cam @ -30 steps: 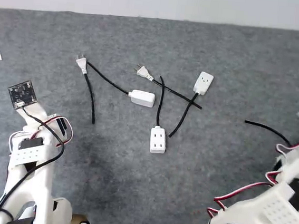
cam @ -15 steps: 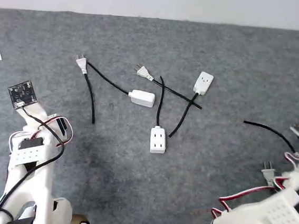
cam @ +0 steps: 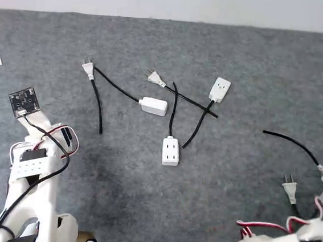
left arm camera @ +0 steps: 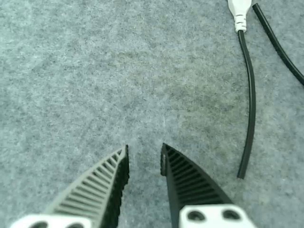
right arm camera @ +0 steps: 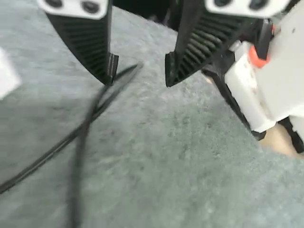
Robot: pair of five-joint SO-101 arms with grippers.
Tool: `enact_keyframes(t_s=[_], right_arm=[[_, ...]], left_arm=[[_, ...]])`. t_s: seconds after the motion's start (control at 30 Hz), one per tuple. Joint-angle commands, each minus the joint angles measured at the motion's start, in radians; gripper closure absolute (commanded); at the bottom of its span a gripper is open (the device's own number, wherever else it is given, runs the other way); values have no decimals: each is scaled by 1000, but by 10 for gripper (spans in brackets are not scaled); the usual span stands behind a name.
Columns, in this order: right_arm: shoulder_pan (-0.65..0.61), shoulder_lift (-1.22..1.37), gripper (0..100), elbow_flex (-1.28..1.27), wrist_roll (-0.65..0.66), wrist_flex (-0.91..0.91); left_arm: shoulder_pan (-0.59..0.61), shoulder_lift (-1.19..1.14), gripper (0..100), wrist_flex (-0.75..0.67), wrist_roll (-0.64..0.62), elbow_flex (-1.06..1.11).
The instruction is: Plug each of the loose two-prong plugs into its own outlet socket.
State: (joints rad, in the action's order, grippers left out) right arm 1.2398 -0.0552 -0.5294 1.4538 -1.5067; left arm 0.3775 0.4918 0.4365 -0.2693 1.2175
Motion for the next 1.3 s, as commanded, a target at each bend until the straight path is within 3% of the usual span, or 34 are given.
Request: enact_keyframes(t_s=[0.0, 0.13, 0.27, 0.4, 0.67, 0.8, 0.93, 1.13, 1.27], right_arm=[[54, -88, 845, -160, 21, 179], [91, -104, 845, -293, -52, 450], [96, -108, 845, -308, -124, 555], [96, -110, 845, -278, -127, 498], [61, -110, 845, -58, -64, 120], [53, -110, 845, 44, -68, 18], [62, -108, 846, 64, -71, 25], [97, -97, 942, 32, -69, 143], [96, -99, 920, -81, -71, 271]], left_arm=[[6, 9, 899, 3, 9, -45], [6, 9, 899, 3, 9, -45], [6, 9, 899, 3, 9, -45], [6, 9, 899, 3, 9, -45], [6, 9, 899, 3, 9, -47], [6, 9, 899, 3, 9, -47], [6, 9, 899, 3, 9, -47], [6, 9, 899, 3, 9, -47], [6, 9, 899, 3, 9, -47]])
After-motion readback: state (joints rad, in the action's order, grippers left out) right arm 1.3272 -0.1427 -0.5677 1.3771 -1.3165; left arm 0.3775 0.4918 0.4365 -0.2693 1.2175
